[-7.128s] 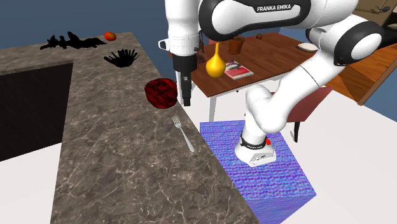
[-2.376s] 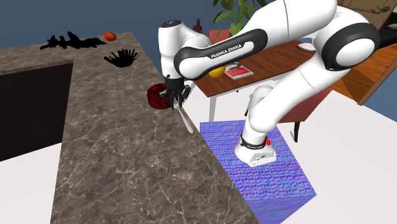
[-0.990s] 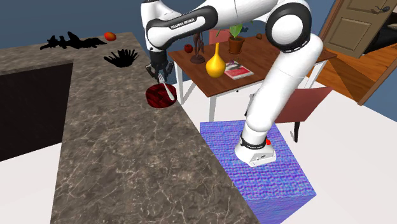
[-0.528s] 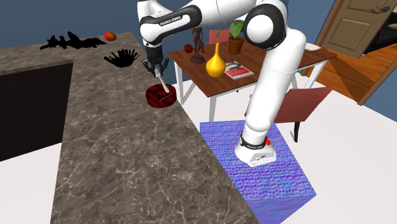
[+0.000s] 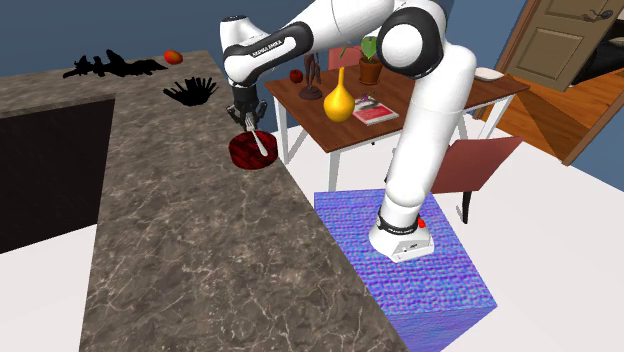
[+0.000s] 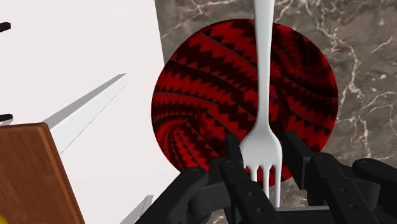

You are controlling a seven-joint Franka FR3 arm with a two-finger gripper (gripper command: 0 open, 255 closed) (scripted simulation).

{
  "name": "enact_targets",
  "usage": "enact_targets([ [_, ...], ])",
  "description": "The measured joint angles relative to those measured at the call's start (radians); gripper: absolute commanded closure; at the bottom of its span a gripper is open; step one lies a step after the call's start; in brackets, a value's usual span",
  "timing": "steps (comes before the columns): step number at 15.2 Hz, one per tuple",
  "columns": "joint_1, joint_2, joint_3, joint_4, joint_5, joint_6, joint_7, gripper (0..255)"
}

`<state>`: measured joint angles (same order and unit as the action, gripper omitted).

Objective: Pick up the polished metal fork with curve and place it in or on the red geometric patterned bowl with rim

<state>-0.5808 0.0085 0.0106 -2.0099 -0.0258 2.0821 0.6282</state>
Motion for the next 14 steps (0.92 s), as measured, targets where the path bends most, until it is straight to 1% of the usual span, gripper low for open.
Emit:
enact_targets([
  [5,0.001,0.017,0.001,-0.040,-0.001,0.057,0.003,255],
  [10,0.000,0.019,0.000,-0.044,-0.001,0.063,0.003,255],
  [11,0.000,0.019,0.000,-0.044,-0.001,0.063,0.003,0],
  [14,0.000,0.019,0.000,-0.044,-0.001,0.063,0.003,0],
])
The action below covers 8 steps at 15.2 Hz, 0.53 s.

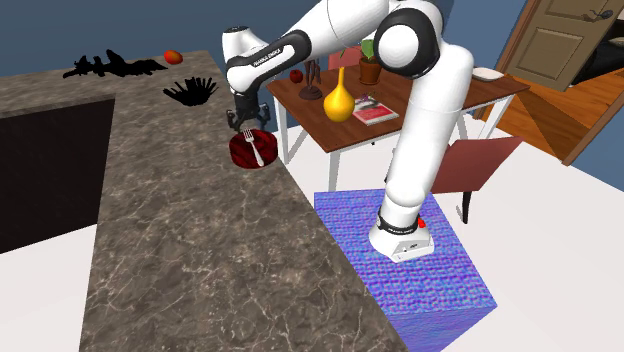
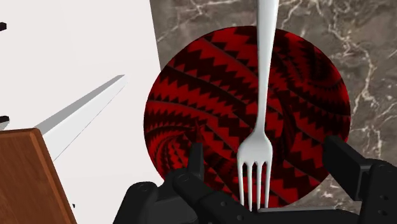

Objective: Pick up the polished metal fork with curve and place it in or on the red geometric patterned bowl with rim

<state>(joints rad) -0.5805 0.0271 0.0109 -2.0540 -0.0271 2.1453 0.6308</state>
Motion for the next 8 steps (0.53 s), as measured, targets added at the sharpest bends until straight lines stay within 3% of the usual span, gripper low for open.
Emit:
enact_targets([
  [3,0.000,0.000,0.000,0.000,0.000,0.000,0.000,0],
  [8,0.001,-0.040,0.001,0.068,0.002,-0.107,-0.001,0],
])
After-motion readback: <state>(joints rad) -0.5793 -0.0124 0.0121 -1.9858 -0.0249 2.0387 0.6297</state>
